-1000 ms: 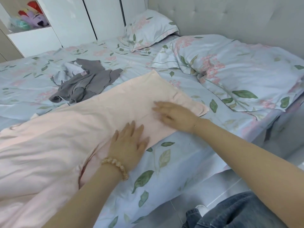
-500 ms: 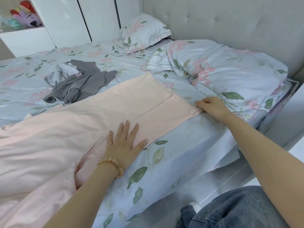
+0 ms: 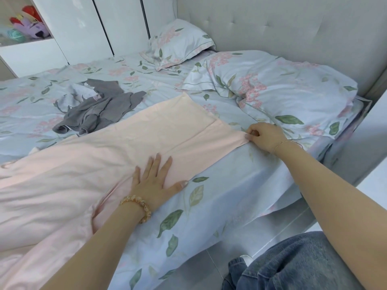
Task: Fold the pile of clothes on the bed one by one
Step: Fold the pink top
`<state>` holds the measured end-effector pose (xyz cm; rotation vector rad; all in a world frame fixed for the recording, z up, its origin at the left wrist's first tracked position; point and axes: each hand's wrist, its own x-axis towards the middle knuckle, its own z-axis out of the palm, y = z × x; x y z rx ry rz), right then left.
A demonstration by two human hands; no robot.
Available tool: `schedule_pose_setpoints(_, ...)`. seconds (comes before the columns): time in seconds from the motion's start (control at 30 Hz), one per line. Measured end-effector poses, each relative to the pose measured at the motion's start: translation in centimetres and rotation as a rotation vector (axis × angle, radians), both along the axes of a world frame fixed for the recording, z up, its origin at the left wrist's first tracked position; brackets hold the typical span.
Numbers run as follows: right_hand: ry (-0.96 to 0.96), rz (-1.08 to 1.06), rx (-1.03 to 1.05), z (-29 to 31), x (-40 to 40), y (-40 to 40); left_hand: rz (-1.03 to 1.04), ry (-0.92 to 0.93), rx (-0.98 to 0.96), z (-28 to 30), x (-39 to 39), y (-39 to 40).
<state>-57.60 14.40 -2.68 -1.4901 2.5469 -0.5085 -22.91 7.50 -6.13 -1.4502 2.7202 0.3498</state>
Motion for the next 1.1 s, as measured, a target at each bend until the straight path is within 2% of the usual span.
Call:
schedule_pose_setpoints(0.07, 0.216, 0.003, 0.021, 0.6, 1.2, -1.0, -0.008, -0.016, 0.013, 0.1, 0.1, -0.2)
schedule_pose_setpoints(0.1, 0.234, 0.048, -0.047, 1.0, 2.2, -1.7, -0.008, -0.015, 0.019, 0.1, 0.1, -0.2)
schedule_pose_setpoints(0.17, 0.133, 0.289, -0.195, 1.3, 5.1, -3.1, -0.001, 0.007, 0.012, 0.1, 0.1, 0.0)
schedule_pose_setpoints(0.2, 0.052, 0.45, -0.201, 1.0, 6.6, -3.8, 0.002, 0.018, 0.001, 0.1, 0.1, 0.1)
schedule_pose_setpoints(0.27, -0.036, 0.651, -0.055, -0.4, 9.0, -4.5, -0.006, 0.014, -0.028, 0.0, 0.0, 0.4)
schedule_pose_setpoints(0.37, 0.017, 0.556, 0.134, -2.5, 9.1, -5.1, 0.009, 0.008, -0.017, 0.1, 0.0, 0.4)
schedule_pose_setpoints(0.47, 0.079, 0.454, 0.13, -2.8, 8.7, -5.7, 0.005, 0.049, 0.06, 1.1, 0.2, 0.5)
schedule_pose_setpoints(0.53, 0.162, 0.458, 0.039, -2.3, 10.1, -6.0, -0.002, 0.208, 0.161, 2.8, 1.4, 1.0)
schedule_pose_setpoints(0.6, 0.202, 0.564, -0.158, -1.2, 13.1, -6.2, 0.012, 0.401, 0.209, 4.7, 4.3, 1.7)
schedule_pose_setpoints(0.7, 0.124, 0.871, -0.338, 1.3, 20.1, -5.2, 0.013, 0.503, 0.115, 7.0, 10.8, 3.0)
schedule_pose_setpoints(0.8, 0.165, 1.186, -0.354, 2.4, 27.6, -2.5, 0.103, 0.477, 0.04, 8.3, 18.4, 3.7)
schedule_pose_setpoints(0.87, 0.192, 1.325, -0.367, 1.9, 31.6, -0.7, 0.191, 0.462, 0.019, 8.6, 23.3, 4.1)
schedule_pose_setpoints(1.1, 0.374, 1.528, -0.427, -2.3, 39.5, 1.4, 0.415, 0.519, 0.09, 5.7, 33.9, 6.0)
